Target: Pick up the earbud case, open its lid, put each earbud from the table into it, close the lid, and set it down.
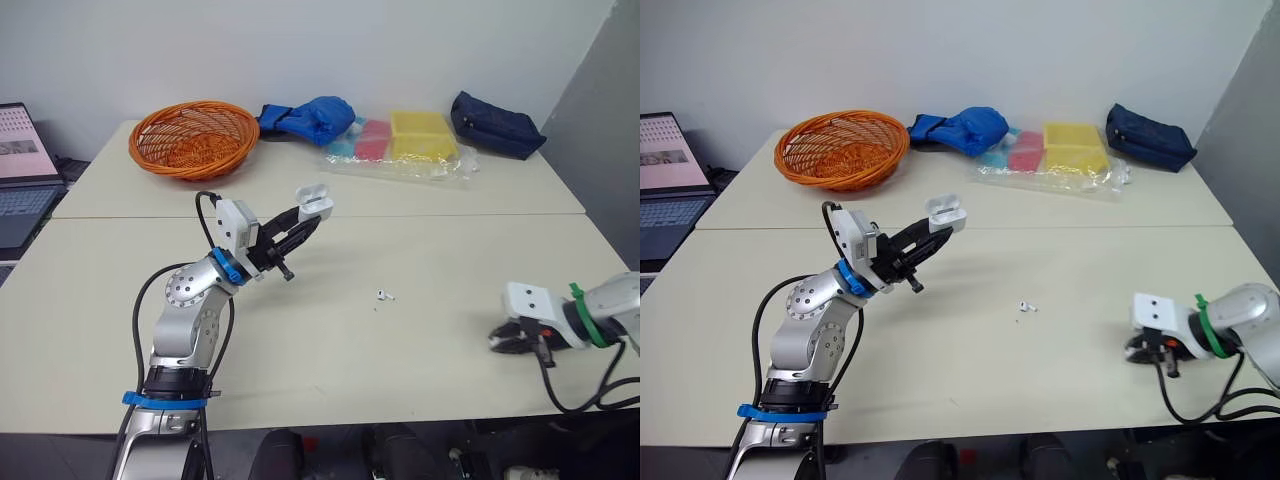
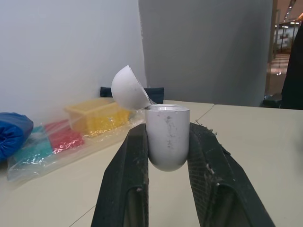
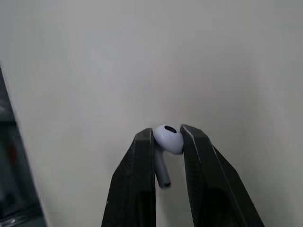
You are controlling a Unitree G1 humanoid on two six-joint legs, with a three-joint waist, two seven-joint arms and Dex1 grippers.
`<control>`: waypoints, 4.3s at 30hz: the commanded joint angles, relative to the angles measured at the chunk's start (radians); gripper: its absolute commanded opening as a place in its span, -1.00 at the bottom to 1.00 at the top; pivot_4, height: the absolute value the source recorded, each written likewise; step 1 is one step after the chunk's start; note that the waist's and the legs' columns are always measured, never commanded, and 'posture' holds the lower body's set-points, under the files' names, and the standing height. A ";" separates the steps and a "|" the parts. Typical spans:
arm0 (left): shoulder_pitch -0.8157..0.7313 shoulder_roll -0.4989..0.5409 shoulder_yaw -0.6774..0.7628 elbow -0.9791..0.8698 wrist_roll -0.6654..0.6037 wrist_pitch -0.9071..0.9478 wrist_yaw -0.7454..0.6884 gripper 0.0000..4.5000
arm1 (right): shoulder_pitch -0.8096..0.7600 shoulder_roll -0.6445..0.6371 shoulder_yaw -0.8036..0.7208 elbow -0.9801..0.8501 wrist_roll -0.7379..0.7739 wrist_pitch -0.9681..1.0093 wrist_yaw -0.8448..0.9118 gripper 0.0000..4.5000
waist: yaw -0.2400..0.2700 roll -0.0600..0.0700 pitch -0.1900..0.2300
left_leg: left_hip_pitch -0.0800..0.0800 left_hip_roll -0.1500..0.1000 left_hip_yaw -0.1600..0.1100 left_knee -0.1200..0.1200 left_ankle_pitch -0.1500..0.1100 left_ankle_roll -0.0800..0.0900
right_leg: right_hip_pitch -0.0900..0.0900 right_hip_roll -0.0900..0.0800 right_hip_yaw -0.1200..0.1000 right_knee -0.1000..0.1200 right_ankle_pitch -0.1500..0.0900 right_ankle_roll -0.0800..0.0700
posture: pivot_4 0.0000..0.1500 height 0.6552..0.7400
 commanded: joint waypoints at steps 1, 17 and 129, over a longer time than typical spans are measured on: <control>0.005 -0.009 -0.007 -0.033 -0.007 -0.024 0.001 -0.67 | -0.053 -0.026 0.020 0.073 -0.075 -0.066 0.026 -0.80 | -0.001 0.000 0.000 | 0.001 0.000 0.001 0.000 0.000 0.000 | 0.000 0.000 0.001 0.001 0.000 0.000 | 1.00 1.00; 0.053 -0.025 -0.022 -0.087 -0.007 -0.017 0.030 -0.67 | -0.153 0.006 0.093 0.361 -0.250 -0.285 0.065 -0.80 | 0.002 0.000 0.001 | 0.002 -0.001 0.002 0.002 0.000 0.000 | 0.003 -0.001 0.001 0.000 -0.001 0.000 | 1.00 1.00; -0.076 -0.165 -0.070 0.002 -0.007 -0.045 0.074 -0.67 | -0.374 1.109 -0.170 -0.370 0.390 0.343 -0.946 -0.81 | 0.002 -0.001 0.005 | -0.005 -0.001 -0.016 0.000 0.000 -0.003 | -0.002 0.003 -0.004 0.005 0.000 0.001 | 1.00 1.00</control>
